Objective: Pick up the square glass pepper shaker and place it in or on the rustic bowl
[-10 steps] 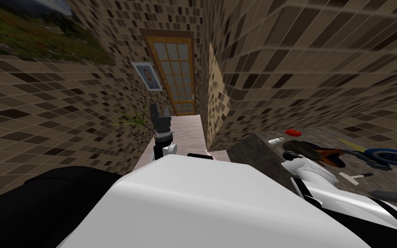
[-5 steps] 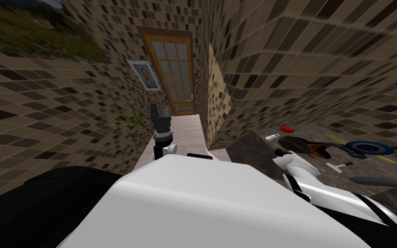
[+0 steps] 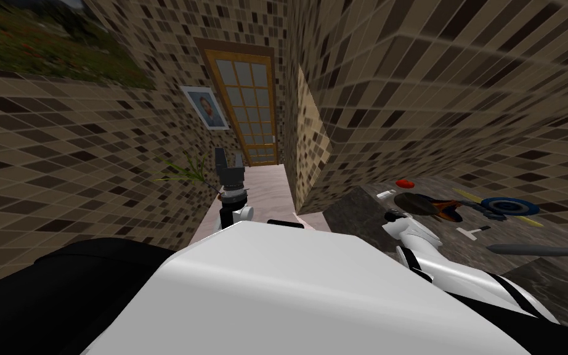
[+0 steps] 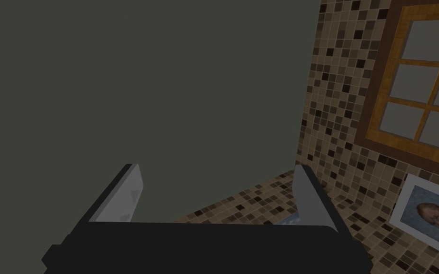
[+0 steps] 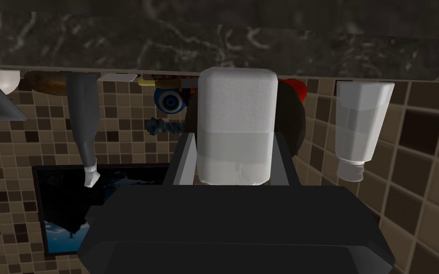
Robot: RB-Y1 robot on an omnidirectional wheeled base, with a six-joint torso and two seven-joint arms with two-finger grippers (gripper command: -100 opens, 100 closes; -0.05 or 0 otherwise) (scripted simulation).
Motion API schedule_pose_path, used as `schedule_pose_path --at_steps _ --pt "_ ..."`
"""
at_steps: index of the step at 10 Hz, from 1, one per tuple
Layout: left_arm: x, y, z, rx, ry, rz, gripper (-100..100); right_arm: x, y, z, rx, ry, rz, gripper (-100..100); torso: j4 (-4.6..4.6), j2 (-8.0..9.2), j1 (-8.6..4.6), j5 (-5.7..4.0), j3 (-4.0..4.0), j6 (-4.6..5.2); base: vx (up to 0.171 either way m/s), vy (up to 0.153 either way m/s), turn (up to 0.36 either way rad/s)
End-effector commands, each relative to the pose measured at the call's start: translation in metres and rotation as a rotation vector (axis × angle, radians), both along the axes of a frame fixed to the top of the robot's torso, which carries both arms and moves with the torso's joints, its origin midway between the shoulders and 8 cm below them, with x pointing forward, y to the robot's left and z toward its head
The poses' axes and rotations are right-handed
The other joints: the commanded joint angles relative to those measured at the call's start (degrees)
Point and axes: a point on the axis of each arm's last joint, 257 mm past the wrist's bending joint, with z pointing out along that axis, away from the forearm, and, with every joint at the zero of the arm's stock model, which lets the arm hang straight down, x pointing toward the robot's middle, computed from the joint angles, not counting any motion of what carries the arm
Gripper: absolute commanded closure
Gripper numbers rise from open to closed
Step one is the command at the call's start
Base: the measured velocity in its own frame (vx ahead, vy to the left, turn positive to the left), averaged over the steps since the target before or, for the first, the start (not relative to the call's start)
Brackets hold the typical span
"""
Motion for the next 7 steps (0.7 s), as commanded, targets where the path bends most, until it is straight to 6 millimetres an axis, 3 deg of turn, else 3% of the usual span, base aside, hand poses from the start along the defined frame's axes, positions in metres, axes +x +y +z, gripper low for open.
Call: schedule_pose_path --at_steps 1,6,7 --pt "0.0 0.0 0.0 0.0 0.0 0.0 0 0.012 0.011 -0.002 -0.001 -0.009 0.013 100 0.0 0.0 0.0 0.0 0.0 0.0 -0.023 0.021 -0.089" --pt "0.0 0.0 0.0 0.0 0.0 0.0 0 0.043 0.038 -0.001 -0.019 -0.039 0.047 100 0.02 -0.04 -0.09 0.03 -0.01 0.02 -0.008 -0.004 -0.073" --pt "0.0 0.0 0.0 0.0 0.0 0.0 0 0.041 0.038 -0.003 -0.016 -0.034 0.044 100 0.01 -0.07 -0.13 0.04 -0.03 0.01 0.002 -0.016 -0.018"
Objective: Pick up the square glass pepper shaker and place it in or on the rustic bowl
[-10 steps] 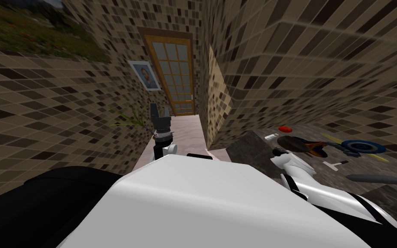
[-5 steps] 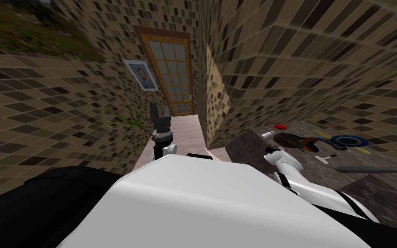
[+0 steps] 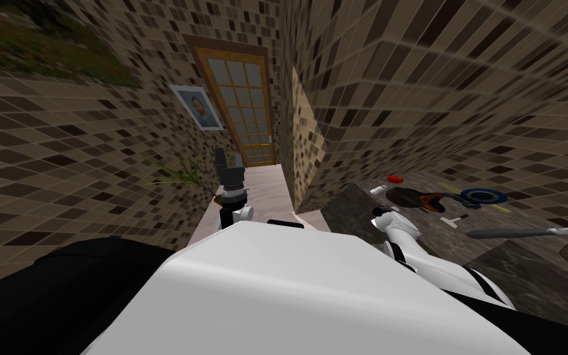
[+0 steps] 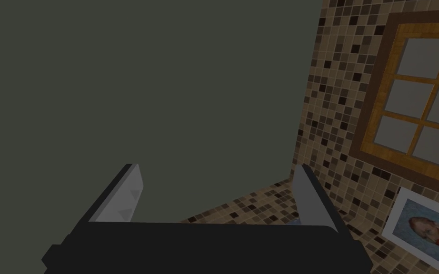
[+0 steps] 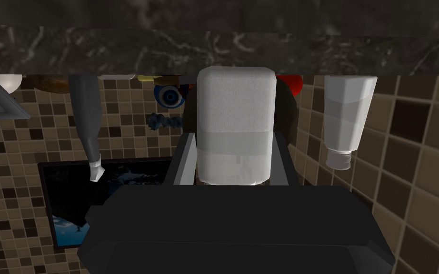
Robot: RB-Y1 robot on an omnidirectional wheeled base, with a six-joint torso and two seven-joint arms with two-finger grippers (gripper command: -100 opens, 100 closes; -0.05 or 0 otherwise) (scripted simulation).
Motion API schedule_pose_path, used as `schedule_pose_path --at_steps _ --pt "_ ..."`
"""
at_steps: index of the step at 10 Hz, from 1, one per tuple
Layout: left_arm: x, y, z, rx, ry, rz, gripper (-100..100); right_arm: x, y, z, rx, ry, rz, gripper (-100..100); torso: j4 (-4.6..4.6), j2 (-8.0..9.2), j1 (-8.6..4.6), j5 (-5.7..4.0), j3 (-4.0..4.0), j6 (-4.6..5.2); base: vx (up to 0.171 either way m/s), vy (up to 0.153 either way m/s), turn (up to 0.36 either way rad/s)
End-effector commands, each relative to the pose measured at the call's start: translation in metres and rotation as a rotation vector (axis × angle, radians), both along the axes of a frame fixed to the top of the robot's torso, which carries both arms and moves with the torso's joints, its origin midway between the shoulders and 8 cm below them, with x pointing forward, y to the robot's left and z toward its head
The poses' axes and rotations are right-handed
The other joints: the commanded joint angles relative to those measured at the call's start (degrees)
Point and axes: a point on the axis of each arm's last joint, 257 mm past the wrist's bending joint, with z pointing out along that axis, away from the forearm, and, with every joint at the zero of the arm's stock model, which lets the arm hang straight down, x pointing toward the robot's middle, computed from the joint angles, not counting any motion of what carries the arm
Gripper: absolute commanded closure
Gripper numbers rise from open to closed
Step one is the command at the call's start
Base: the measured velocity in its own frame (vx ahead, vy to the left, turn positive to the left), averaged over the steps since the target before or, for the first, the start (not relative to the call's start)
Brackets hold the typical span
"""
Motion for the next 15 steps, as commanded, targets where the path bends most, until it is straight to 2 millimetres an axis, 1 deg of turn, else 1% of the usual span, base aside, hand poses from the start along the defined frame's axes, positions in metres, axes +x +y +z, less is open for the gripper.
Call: schedule_pose_path --at_steps 1,4,8,9,14,15 --pt "0.0 0.0 0.0 0.0 0.0 0.0 0 0.002 0.002 0.003 -0.004 -0.001 0.002 100 0.0 0.0 0.0 0.0 0.0 0.0 0.0 0.0 0.0" --pt "0.0 0.0 0.0 0.0 0.0 0.0 0 0.023 0.019 0.012 -0.031 -0.034 0.022 100 0.0 -0.02 0.0 0.04 -0.01 0.01 0.008 -0.027 -0.075" --pt "0.0 0.0 0.0 0.0 0.0 0.0 0 0.043 0.032 0.037 -0.084 -0.086 0.037 100 -0.01 -0.07 -0.15 0.04 -0.04 0.07 0.022 -0.064 -0.074" --pt "0.0 0.0 0.0 0.0 0.0 0.0 0 0.043 0.032 0.037 -0.084 -0.086 0.037 100 0.0 -0.07 -0.16 0.05 -0.03 0.09 0.024 -0.05 -0.029" --pt "0.0 0.0 0.0 0.0 0.0 0.0 0 0.057 0.036 0.079 -0.165 -0.159 0.049 100 0.0 -0.1 -0.19 0.07 -0.05 0.02 0.035 -0.068 -0.041" --pt "0.0 0.0 0.0 0.0 0.0 0.0 0 0.057 0.036 0.079 -0.165 -0.159 0.049 100 0.01 -0.1 -0.21 0.08 -0.04 -0.01 0.02 -0.058 0.002"
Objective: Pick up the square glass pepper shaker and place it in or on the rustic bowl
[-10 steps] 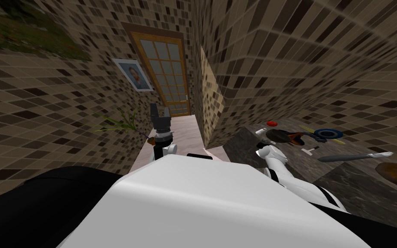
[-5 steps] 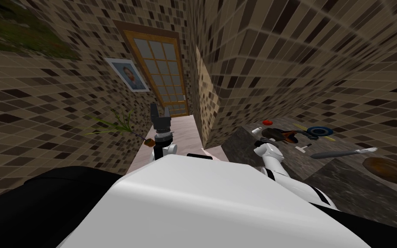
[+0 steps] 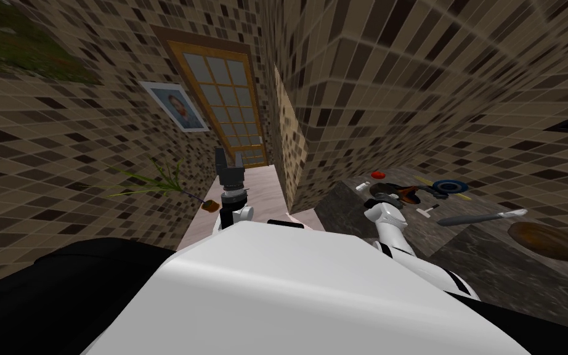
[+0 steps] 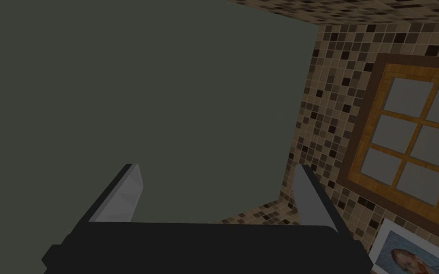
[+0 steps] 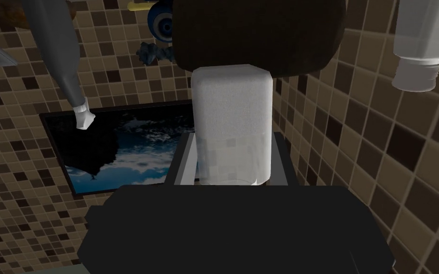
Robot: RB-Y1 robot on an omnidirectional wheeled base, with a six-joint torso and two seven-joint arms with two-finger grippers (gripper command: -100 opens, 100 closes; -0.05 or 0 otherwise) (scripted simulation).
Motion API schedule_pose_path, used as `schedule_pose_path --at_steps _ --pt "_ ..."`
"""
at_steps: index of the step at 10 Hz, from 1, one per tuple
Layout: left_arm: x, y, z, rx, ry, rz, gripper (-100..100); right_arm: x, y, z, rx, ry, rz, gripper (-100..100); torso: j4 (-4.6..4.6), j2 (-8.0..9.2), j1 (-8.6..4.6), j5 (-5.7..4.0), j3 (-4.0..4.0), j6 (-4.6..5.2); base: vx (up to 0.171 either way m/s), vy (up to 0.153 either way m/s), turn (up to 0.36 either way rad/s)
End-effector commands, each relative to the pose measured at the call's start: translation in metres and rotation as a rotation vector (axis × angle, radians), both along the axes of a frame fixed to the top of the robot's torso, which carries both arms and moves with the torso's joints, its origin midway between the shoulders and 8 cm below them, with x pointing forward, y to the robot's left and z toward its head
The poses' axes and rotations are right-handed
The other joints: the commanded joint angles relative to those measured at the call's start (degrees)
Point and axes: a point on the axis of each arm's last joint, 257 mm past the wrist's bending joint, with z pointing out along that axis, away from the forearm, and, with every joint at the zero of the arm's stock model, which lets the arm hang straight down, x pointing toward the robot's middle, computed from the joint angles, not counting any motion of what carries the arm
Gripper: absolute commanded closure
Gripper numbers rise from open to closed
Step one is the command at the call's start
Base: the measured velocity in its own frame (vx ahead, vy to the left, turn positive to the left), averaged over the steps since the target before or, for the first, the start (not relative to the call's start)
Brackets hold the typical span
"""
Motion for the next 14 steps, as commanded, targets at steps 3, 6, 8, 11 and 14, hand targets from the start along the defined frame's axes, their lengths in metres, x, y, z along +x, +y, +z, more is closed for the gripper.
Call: schedule_pose_path --at_steps 3,6,8,11,14 --pt "0.0 0.0 0.0 0.0 0.0 0.0 0 0.004 0.0 0.025 -0.044 -0.043 0.01 100 0.03 -0.01 -0.01 0.04 0.01 0.0 0.033 -0.063 -0.008" --pt "0.0 0.0 0.0 0.0 0.0 0.0 0 0.006 -0.002 0.045 -0.076 -0.075 0.023 100 0.02 -0.02 0.04 0.01 0.0 -0.04 0.04 -0.067 0.016" --pt "0.0 0.0 0.0 0.0 0.0 0.0 0 0.007 -0.005 0.063 -0.101 -0.1 0.043 100 0.02 -0.13 -0.16 0.01 -0.05 -0.08 0.08 -0.129 0.058" --pt "0.0 0.0 0.0 0.0 0.0 0.0 0 0.006 -0.008 0.067 -0.105 -0.104 0.048 100 0.0 -0.19 -0.23 -0.05 -0.09 -0.18 0.056 -0.101 0.058" --pt "0.0 0.0 0.0 0.0 0.0 0.0 0 0.007 -0.008 0.069 -0.108 -0.107 0.051 -100 0.03 0.06 0.17 -0.02 0.04 -0.12 0.002 -0.004 0.0"
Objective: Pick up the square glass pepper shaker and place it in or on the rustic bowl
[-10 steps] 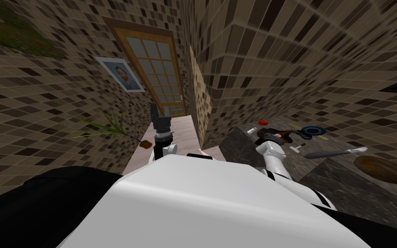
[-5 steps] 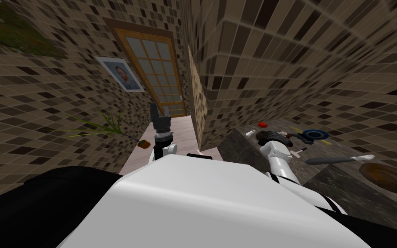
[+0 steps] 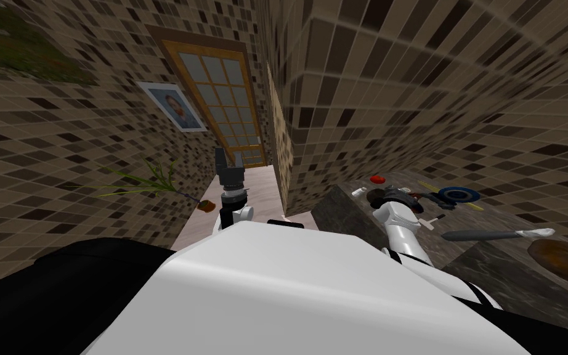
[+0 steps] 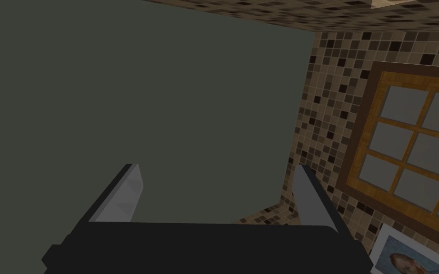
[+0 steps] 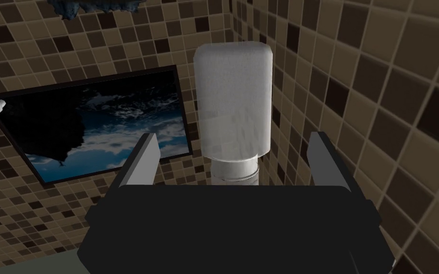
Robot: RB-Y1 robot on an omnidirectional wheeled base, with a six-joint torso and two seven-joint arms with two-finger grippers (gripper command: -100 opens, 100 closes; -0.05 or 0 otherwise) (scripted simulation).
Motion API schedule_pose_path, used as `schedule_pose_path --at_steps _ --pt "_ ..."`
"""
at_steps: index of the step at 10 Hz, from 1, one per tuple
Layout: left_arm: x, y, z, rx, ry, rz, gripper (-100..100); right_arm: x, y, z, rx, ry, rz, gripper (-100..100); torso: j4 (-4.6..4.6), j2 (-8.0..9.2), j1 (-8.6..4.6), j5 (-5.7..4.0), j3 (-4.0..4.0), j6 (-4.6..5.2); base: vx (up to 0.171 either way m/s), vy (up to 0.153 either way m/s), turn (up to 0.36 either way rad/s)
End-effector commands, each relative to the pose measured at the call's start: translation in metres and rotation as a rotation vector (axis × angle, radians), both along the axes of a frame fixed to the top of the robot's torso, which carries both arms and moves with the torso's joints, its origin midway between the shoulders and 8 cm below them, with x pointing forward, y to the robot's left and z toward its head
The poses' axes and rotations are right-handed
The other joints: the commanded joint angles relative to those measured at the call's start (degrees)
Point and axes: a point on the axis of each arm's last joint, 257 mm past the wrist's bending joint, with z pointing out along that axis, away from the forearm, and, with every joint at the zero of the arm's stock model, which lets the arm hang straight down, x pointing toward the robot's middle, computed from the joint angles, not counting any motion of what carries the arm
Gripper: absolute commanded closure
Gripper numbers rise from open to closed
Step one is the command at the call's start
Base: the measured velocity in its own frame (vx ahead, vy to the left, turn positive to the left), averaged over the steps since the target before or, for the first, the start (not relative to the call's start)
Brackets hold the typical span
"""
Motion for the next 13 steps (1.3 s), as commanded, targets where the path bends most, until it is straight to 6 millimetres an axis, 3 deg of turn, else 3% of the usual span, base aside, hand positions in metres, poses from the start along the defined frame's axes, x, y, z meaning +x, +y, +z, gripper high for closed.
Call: schedule_pose_path --at_steps 1,2,3,4,5,6,7,8,9,11,12,13 --pt "0.0 0.0 0.0 0.0 0.0 0.0 0 0.0 0.0 0.0 0.0 0.0 0.0 -100 0.0 0.0 0.0 0.0 0.0 0.0 0.0 0.0 0.0" --pt "0.0 0.0 0.0 0.0 0.0 0.0 0 0.0 0.0 0.0 0.0 0.0 0.0 -100 0.0 0.01 0.01 0.0 0.01 0.0 0.0 0.0 0.0" --pt "0.0 0.0 0.0 0.0 0.0 0.0 0 0.0 0.0 0.0 0.0 0.0 0.0 0 0.0 0.01 0.01 0.0 0.01 0.0 0.0 0.0 0.0" --pt "0.0 0.0 0.0 0.0 0.0 0.0 0 -0.007 -0.017 0.0 0.006 0.025 0.001 -100 0.0 0.02 0.01 0.0 0.01 0.0 0.099 0.058 -0.265" --pt "0.0 0.0 0.0 0.0 0.0 0.0 0 -0.002 -0.013 -0.001 0.009 0.026 0.027 -100 -0.04 -0.23 0.17 0.04 -0.12 0.09 0.152 0.091 -0.143" --pt "0.0 0.0 0.0 0.0 0.0 0.0 0 -0.013 -0.033 0.001 0.016 0.04 0.008 -100 -0.09 -0.44 0.31 0.07 -0.25 -0.01 0.21 0.111 -0.2" --pt "0.0 0.0 0.0 0.0 0.0 0.0 0 -0.008 -0.029 0.0 0.015 0.046 0.033 -100 -0.14 -0.67 0.41 0.1 -0.38 0.03 0.163 0.107 -0.122" --pt "0.0 0.0 0.0 0.0 0.0 0.0 0 -0.003 -0.025 0.0 0.018 0.046 0.06 -100 -0.14 -0.61 0.4 0.1 -0.36 -0.03 0.056 0.041 0.011" --pt "0.0 0.0 0.0 0.0 0.0 0.0 0 -0.015 -0.043 0.003 0.02 0.06 0.042 -100 -0.09 -0.34 0.19 0.06 -0.21 -0.04 0.099 0.05 -0.186" --pt "0.0 0.0 0.0 0.0 0.0 0.0 0 -0.003 -0.034 0.002 0.025 0.059 0.1 -100 -0.09 -0.41 0.23 0.05 -0.24 -0.01 0.079 0.053 -0.095" --pt "0.0 0.0 0.0 0.0 0.0 0.0 0 -0.015 -0.051 0.007 0.027 0.069 0.086 -100 -0.06 -0.2 0.11 0.04 -0.13 -0.02 0.0 0.077 -0.219" --pt "0.0 0.0 0.0 0.0 0.0 0.0 0 -0.009 -0.046 0.006 0.029 0.067 0.117 -100 -0.01 -0.03 0.22 0.05 -0.02 0.08 0.002 0.07 -0.201"
